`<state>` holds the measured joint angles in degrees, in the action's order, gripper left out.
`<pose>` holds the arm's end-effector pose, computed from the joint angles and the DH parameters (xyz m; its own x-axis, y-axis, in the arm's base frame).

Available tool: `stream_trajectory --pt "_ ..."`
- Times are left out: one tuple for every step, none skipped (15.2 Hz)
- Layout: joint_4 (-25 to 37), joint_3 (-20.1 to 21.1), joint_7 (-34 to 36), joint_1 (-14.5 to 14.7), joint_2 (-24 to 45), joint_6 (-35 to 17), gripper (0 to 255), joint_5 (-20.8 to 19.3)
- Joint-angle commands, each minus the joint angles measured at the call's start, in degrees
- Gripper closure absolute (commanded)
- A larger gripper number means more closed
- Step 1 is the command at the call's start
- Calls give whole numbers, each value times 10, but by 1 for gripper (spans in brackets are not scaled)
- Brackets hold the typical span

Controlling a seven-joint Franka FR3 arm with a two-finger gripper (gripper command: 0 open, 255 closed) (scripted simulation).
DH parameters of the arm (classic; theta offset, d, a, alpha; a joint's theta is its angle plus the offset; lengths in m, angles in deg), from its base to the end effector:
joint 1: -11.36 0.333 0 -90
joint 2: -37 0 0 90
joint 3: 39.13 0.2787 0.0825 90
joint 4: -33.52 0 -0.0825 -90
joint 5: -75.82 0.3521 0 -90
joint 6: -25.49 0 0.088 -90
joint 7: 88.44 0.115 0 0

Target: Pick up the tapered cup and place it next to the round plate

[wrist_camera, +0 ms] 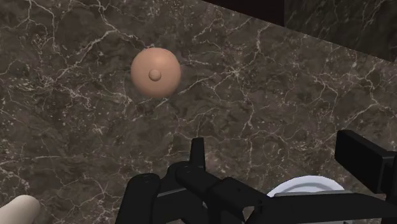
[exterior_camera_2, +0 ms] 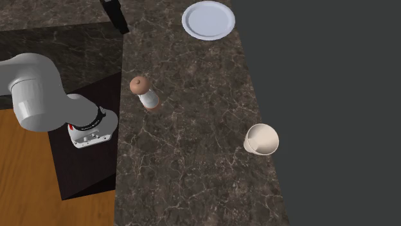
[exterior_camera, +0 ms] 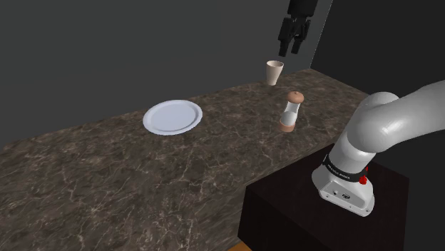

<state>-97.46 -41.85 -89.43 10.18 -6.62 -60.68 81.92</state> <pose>0.3009 -0.0116 0.5743 0.9994 -0.0301 -0.0183 -0.0323 -0.9898 -0.1390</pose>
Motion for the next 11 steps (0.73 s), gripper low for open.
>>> stream_trajectory --pt "0 0 0 0 0 0 0 0" --pt "-1 -10 -11 -4 9 -10 0 -7" --pt "-2 -20 -22 -7 19 -19 0 -14" --pt "-2 -30 -34 -11 29 -29 0 -20" --pt "-1 -40 -45 -14 40 -38 0 -26" --pt "0 -49 -55 -17 51 -48 0 -31" --pt "2 -59 -66 -20 63 -58 0 -37" --pt "5 -69 -77 -23 75 -67 0 -41" --pt "9 -79 -88 -26 88 -77 0 -46" --pt "13 -89 -99 -28 102 -86 0 -49" --pt "17 -99 -110 -31 116 -95 0 -53"
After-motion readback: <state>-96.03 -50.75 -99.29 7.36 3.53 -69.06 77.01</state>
